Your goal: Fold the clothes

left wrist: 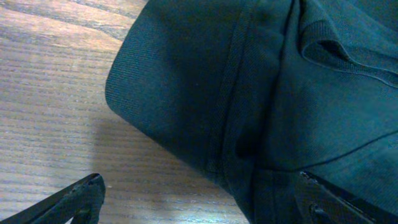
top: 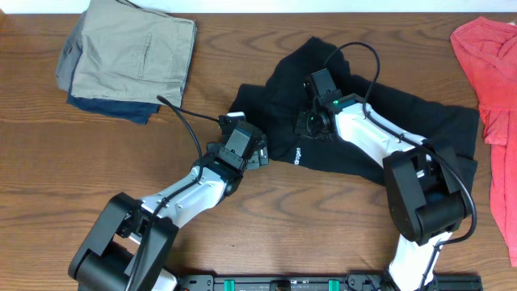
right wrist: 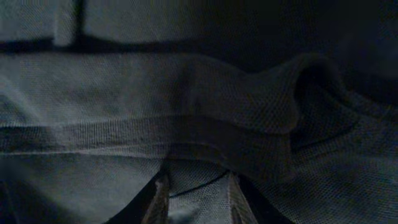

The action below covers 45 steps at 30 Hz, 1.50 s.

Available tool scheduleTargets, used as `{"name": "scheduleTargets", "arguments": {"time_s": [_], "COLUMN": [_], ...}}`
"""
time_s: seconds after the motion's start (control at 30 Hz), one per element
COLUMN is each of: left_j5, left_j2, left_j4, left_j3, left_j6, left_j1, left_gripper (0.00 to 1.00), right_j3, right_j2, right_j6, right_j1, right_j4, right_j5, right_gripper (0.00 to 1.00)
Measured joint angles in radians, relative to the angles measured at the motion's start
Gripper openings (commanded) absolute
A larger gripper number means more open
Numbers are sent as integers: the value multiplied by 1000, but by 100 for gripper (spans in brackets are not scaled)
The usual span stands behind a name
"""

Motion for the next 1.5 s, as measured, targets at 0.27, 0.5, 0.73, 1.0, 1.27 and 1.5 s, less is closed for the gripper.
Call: {"name": "scheduleTargets", "arguments": {"time_s": [0.27, 0.5, 0.73, 1.0, 1.27, 1.5], "left_j5": [0, 0, 0, 0, 0, 0], "left_j2": [0, 0, 0, 0, 0, 0], "left_j4": [0, 0, 0, 0, 0, 0], "left_j3": [0, 0, 0, 0, 0, 0], "left_j6": [0, 0, 0, 0, 0, 0], "left_j1": [0, 0, 0, 0, 0, 0], "left_gripper": [98, 98, 98, 98, 98, 98], "right_j3": [0, 0, -1, -5, 40, 148], "right_j2": [4, 13, 13, 14, 15, 15], "right_j6": [-10, -31, -39, -53, -90, -123], "right_j1": [0, 0, -2, -6, -14, -34], "right_j4": [82, 130, 171, 346, 279, 144], "right_j5": [48, 77, 122, 140, 135, -21], "right_gripper": [36, 40, 40, 45, 47, 40]}}
